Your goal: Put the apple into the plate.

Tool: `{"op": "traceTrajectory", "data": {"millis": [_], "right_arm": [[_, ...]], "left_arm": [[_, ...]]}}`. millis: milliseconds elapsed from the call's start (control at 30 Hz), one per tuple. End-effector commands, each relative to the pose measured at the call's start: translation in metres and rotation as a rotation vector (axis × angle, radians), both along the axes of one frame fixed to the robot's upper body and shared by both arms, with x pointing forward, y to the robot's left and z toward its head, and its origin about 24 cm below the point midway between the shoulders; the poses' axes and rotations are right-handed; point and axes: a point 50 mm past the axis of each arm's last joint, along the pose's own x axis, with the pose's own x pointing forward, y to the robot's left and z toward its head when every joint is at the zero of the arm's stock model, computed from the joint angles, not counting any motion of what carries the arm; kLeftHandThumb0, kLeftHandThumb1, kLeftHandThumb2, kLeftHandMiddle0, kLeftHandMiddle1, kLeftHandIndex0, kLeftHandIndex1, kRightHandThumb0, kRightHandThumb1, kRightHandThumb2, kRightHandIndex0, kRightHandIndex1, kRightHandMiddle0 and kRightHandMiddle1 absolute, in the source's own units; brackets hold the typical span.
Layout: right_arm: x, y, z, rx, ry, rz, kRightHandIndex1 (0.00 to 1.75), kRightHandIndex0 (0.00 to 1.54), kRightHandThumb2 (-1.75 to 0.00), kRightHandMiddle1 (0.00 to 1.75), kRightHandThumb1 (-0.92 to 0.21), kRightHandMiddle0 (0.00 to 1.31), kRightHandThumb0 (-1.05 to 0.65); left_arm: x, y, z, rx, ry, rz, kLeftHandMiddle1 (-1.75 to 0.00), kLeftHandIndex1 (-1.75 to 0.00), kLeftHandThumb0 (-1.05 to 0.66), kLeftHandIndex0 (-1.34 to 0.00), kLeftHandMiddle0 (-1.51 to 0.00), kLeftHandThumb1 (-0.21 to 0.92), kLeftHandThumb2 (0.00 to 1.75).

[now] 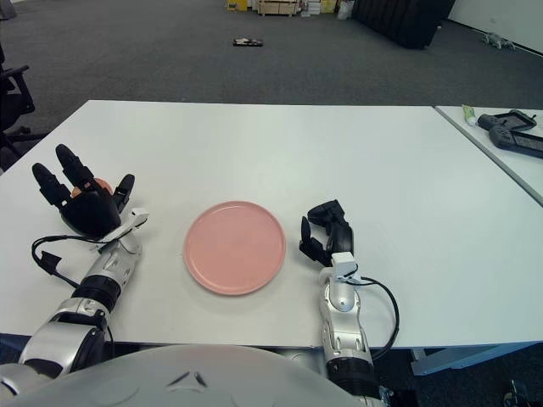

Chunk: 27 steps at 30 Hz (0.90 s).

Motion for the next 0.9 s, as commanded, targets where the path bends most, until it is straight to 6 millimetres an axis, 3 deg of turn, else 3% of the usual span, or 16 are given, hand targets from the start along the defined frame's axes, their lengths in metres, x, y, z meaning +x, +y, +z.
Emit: {"op": "traceTrajectory", "data": {"millis": [0,567,867], "right_arm": [[-0.003,-0.002,-0.007,0.002,0.043,-0.006,1.38,0.63,-0.94,1.75,-0.62,0.38,-0.39],[-0.003,0.000,-0.005,0.021,0.037,-0.015,1.36,0.64,-0.99,1.75,-0.58,0.40,-0.40],[-0.003,0.001,-0.004,0.034,0.026,-0.030,1.35,0.63,-1.01,1.75,-0.57,0.42,-0.40]], "left_arm": [[0.004,0.005,0.002,0.006,0.055,-0.006,0.00,0.00,-1.05,0.00,0.00,0.83,0.14],[0.018,0.018,0.006,-0.033,0.310,-0.103,0.00,0.00,-1.05,0.00,0.00,0.80,0.10],[0.029,0.032,-0.002,-0.067,0.502,-0.136,0.00,0.00,-1.05,0.00,0.00,0.84,0.12]]}}
